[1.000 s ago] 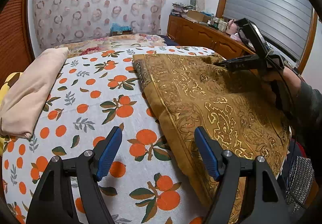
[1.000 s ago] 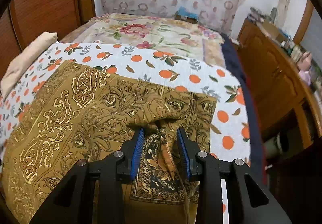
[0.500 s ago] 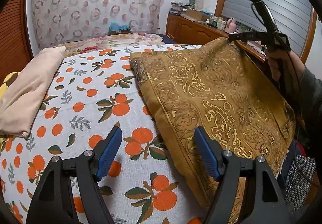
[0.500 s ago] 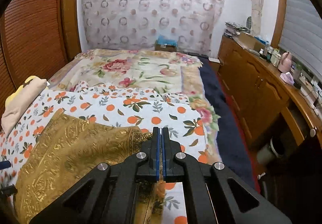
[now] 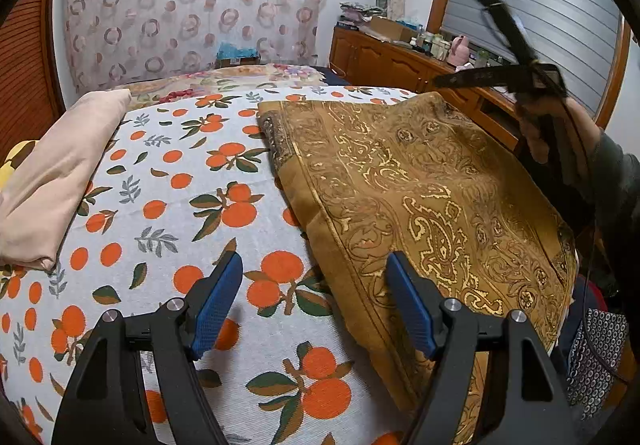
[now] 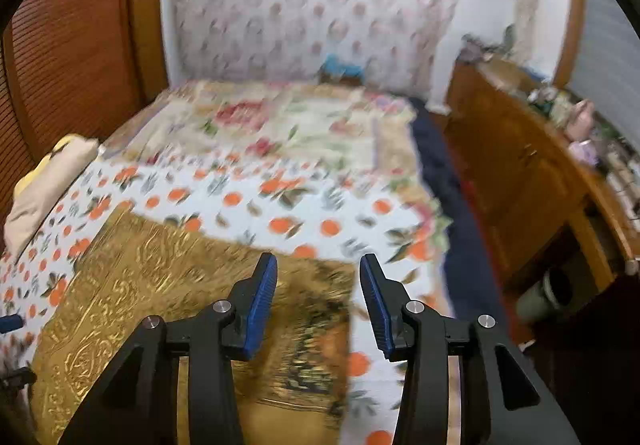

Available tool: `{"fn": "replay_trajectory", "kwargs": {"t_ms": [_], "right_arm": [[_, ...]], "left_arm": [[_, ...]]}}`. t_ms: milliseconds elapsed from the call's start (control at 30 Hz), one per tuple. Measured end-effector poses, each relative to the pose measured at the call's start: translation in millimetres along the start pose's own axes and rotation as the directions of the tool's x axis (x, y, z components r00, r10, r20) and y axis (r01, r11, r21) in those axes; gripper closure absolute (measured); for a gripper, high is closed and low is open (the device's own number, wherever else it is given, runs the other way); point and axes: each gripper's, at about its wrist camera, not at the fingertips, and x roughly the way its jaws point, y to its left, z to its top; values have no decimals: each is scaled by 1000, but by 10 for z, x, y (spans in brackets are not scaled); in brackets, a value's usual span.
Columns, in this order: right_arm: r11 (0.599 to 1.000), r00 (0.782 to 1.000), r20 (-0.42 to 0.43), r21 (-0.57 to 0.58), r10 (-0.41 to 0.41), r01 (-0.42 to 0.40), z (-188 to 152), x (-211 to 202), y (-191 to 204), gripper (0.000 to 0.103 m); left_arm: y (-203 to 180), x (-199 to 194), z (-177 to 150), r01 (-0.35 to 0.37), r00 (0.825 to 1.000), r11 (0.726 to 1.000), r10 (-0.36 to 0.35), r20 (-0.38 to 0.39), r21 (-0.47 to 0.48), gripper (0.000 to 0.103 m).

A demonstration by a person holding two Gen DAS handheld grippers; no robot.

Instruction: Fold small clothes

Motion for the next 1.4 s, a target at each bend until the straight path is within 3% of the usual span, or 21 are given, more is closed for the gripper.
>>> {"fn": "replay_trajectory", "kwargs": {"t_ms": [267,333,400,500,600,667,733,800,867,933,1033,1167,1233,1267,1333,1400], "right_arm": [[1000,993,-117,-29,-14,11,57,439,29,59],[999,993,-113,-19,23,-25,106,436,-26,89],[998,993,-111,-31,41,-45,136,424,-47,98],[999,1000,-20,-33,24,-24,156,244,-86,101],[993,988,105,22,-116,114,191,1,-178,103],[991,989,62,33,-134,132,233,36,-246,103],[990,990,17,30,-140,140,216,63,-274,95],[993,993,27,27,-115,115,154,-23,-265,93],[997,997,36,17,-71,71,61,-142,-202,84],[999,998,48,0,-34,35,-81,-286,-128,63],[1000,999,49,-31,-1,3,-355,-533,-78,54],[998,998,45,-52,43,-40,-758,-867,-34,53],[997,997,39,-53,61,-59,-950,-1027,-59,53],[997,997,34,-48,68,-66,-1045,-1103,-88,53],[997,997,26,-35,73,-72,-1162,-1222,-160,53],[997,997,23,-22,78,-78,-1332,-1363,-196,53]], "left_arm": [[-32,-6,-17,0,1000,1000,0,-4,8,28],[-34,-1,-18,0,1000,1000,0,-5,8,28],[-37,-1,-23,2,1000,1000,-2,-5,6,28],[-44,-5,-24,4,1000,1000,-4,-3,6,28],[-52,4,-32,6,1000,1000,-6,-8,8,28],[-62,16,-35,8,1000,1000,-8,-13,11,28],[-70,16,-41,11,1000,1000,-11,-15,14,28],[-70,12,-43,9,1000,1000,-9,-18,14,28],[-68,11,-49,9,1000,1000,-8,-22,14,28],[-78,2,-68,15,999,1000,-15,-31,15,28],[-104,-28,-97,59,998,998,-59,-37,17,29],[-144,-44,-141,97,994,995,-96,-55,19,48],[-162,-49,-174,126,990,992,-125,-69,17,66],[-171,-54,-195,139,987,990,-137,-78,15,70],[-200,-61,-243,150,984,988,-148,-95,19,92],[-222,-89,-274,147,985,989,-144,-97,29,96]]}}
